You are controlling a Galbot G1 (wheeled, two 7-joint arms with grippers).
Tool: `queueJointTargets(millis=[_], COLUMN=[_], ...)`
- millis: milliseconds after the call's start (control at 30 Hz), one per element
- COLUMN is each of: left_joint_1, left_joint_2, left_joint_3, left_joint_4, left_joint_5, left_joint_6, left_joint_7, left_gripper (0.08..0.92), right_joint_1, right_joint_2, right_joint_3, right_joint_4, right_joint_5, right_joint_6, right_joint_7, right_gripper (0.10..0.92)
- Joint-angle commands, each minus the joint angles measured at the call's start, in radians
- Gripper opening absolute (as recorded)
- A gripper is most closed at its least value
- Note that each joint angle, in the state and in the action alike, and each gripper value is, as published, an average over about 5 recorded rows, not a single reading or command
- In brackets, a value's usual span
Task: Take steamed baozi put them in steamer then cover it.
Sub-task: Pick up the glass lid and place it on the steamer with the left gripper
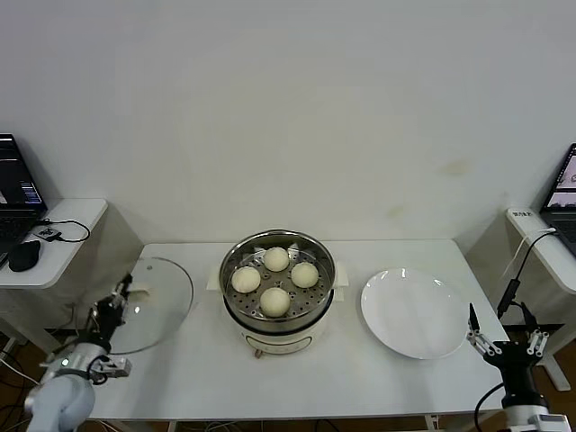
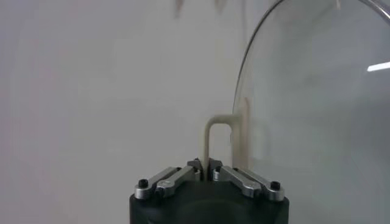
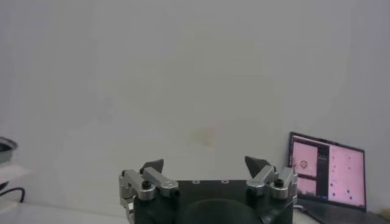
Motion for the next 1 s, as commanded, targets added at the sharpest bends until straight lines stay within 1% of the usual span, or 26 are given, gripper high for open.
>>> queueJointTargets(millis=[33, 167, 267, 400, 500, 667, 800, 1000], left_joint_1=[0.033, 0.031, 0.010, -0.056, -0.112, -0.195, -0.234, -0.276], left_joint_2=[0.087, 0.120, 0.132, 0.127, 0.104, 0.028, -0.060, -0.199], left_joint_3=[-0.054, 0.023, 0.106, 0.229, 0.315, 0.422, 0.479, 0.527], left_joint_4=[-0.288, -0.360, -0.397, -0.421, -0.423, -0.393, -0.370, -0.346], left_joint_5=[-0.128, -0.245, -0.250, -0.204, -0.162, -0.051, 0.084, 0.232], left_joint_6=[0.143, 0.188, 0.222, 0.275, 0.319, 0.375, 0.404, 0.427], left_joint_7=[0.180, 0.239, 0.244, 0.243, 0.252, 0.296, 0.349, 0.422], left_gripper=[0.139, 0.139, 0.139, 0.139, 0.139, 0.139, 0.139, 0.139], right_joint_1=[-0.003, -0.011, -0.015, -0.014, -0.008, 0.006, 0.015, 0.028], right_joint_2=[-0.004, 0.007, 0.018, 0.044, 0.061, 0.079, 0.095, 0.104], right_joint_3=[-0.016, -0.040, -0.063, -0.095, -0.114, -0.137, -0.154, -0.173], right_joint_4=[-0.007, -0.015, -0.021, -0.033, -0.048, -0.080, -0.105, -0.127], right_joint_5=[-0.013, -0.034, -0.065, -0.123, -0.138, -0.186, -0.236, -0.278], right_joint_6=[0.006, 0.015, 0.023, 0.037, 0.035, 0.037, 0.046, 0.053], right_joint_7=[0.000, 0.000, 0.001, 0.004, 0.007, 0.027, 0.048, 0.066], right_gripper=[0.823, 0.823, 0.823, 0.823, 0.823, 0.823, 0.823, 0.823])
